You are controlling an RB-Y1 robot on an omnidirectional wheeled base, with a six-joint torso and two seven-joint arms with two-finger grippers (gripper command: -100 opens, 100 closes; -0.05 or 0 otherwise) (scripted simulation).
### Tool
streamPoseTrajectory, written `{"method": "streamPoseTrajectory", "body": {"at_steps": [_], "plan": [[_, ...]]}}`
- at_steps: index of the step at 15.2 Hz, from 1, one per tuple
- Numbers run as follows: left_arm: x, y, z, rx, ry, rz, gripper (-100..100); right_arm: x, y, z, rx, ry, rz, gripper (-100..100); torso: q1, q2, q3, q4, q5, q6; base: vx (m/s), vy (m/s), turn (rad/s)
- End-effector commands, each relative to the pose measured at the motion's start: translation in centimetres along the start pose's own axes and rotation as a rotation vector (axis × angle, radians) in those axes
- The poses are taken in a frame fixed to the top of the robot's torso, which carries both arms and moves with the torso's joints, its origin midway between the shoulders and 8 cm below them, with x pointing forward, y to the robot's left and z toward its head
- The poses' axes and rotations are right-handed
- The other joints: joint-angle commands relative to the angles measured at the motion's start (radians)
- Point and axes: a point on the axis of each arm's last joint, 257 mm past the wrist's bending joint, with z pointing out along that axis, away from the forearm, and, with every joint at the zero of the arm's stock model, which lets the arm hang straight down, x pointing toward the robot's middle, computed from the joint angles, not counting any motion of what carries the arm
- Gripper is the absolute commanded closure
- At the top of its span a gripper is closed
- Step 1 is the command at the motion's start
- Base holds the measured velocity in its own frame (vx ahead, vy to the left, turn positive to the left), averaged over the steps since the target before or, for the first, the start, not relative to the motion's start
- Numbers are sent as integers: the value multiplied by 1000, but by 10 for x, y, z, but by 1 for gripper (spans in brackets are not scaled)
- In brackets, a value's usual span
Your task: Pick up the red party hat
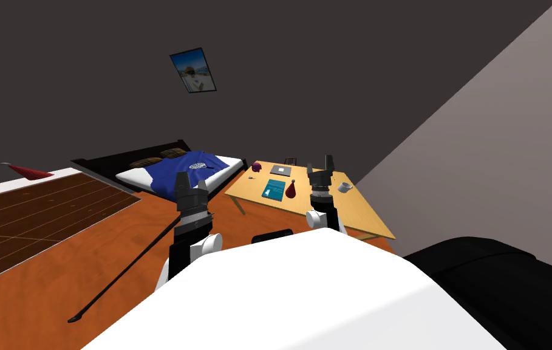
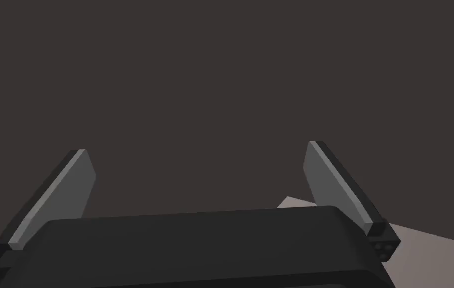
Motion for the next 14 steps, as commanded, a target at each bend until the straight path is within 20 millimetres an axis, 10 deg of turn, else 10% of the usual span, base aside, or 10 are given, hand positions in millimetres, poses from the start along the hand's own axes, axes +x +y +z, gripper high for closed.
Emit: {"method": "streamPoseTrajectory", "body": {"at_steps": [1,14], "plan": [[0,0,0,0,0,0,0,4,-6,-2,15,46,-31,-100,0,0,0,0,0,0,1,2,27],[0,0,0,0,0,0,0,1,-69,-27,137,244,-293,-100,0,-1,0,0,0,0,4,6,54]]}}
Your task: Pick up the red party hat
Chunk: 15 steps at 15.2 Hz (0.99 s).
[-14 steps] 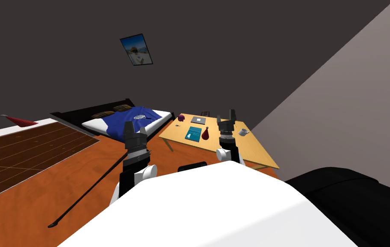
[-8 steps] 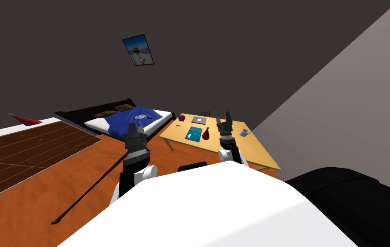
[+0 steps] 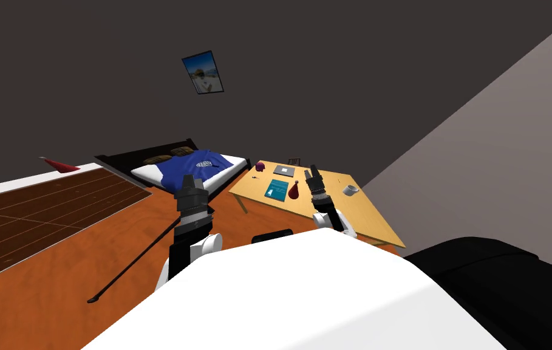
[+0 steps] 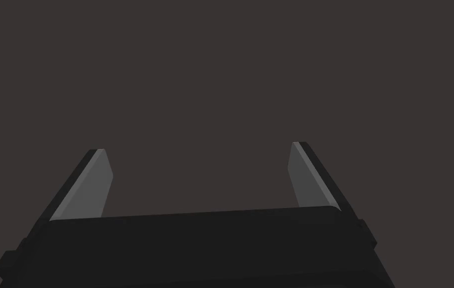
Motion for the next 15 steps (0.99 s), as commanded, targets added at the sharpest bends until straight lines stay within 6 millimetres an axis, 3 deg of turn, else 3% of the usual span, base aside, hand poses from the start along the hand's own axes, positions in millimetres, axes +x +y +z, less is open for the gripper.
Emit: {"method": "streamPoseTrajectory", "body": {"at_steps": [1,15], "plan": [[0,0,0,0,0,0,0,0,-20,-5,34,34,-73,-100,0,0,0,0,0,0,6,10,81],[0,0,0,0,0,0,0,-27,-128,-48,221,172,-460,-100,1,0,0,0,0,0,8,13,97]]}}
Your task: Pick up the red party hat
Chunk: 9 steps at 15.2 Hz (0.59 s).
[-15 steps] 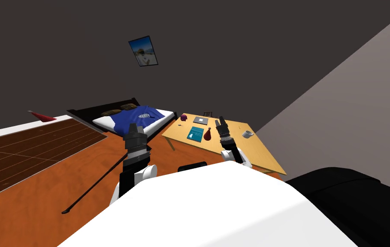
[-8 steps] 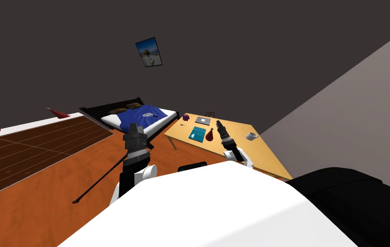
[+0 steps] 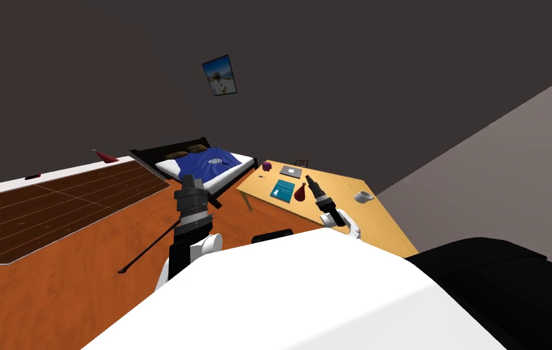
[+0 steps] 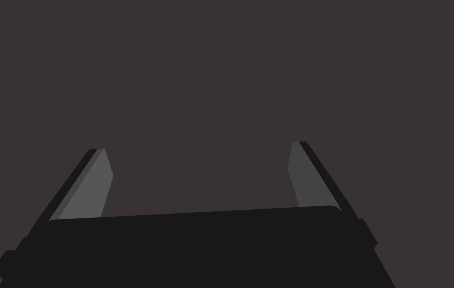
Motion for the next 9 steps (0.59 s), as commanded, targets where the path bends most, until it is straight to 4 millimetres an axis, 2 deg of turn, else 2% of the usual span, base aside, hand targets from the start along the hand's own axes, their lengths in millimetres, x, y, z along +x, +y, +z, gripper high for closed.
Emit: {"method": "streamPoseTrajectory", "body": {"at_steps": [1,3,9], "plan": [[0,0,0,0,0,0,0,1,-20,-6,29,21,-78,-100,0,0,0,0,0,0,16,16,130],[0,0,0,0,0,0,0,4,-29,-10,49,29,-85,-100,0,0,0,0,0,0,12,10,68],[0,0,0,0,0,0,0,6,-84,-29,139,86,-255,-100,0,0,0,0,0,0,10,13,103]]}}
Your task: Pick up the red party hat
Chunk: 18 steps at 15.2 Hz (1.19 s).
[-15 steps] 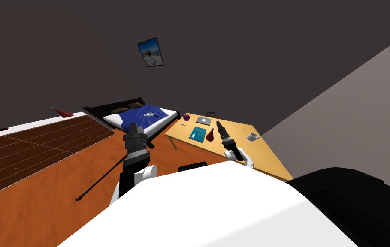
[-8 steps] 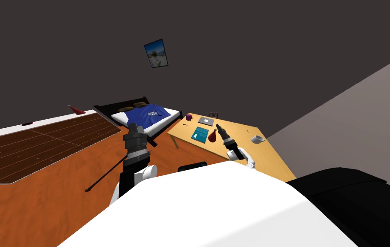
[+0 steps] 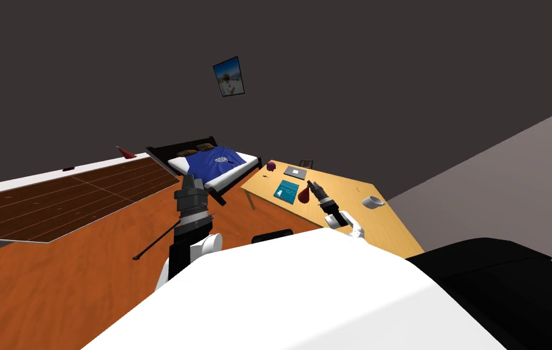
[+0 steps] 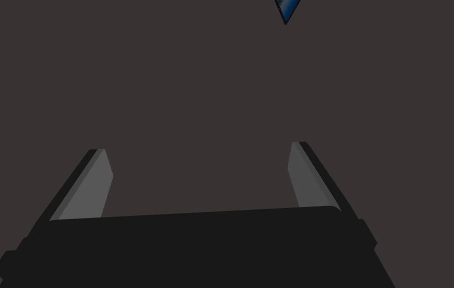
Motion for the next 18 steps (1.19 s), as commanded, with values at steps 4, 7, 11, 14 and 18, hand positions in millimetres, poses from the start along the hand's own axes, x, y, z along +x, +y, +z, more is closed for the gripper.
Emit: {"method": "streamPoseTrajectory", "body": {"at_steps": [4,7,11,14,18], "plan": [[0,0,0,0,0,0,0,8,-39,-11,64,42,-137,-100,0,0,0,0,0,0,10,13,86],[0,0,0,0,0,0,0,15,-64,-21,109,72,-188,-100,0,0,0,0,0,0,11,13,112],[0,0,0,0,0,0,0,17,-91,-30,149,101,-288,-100,0,0,0,0,0,0,12,11,87],[0,0,0,0,0,0,0,20,-107,-38,177,122,-334,-100,0,0,0,0,0,0,9,10,82],[0,0,0,0,0,0,0,27,-129,-52,221,156,-375,-100,0,1,0,0,0,0,8,8,72]]}}
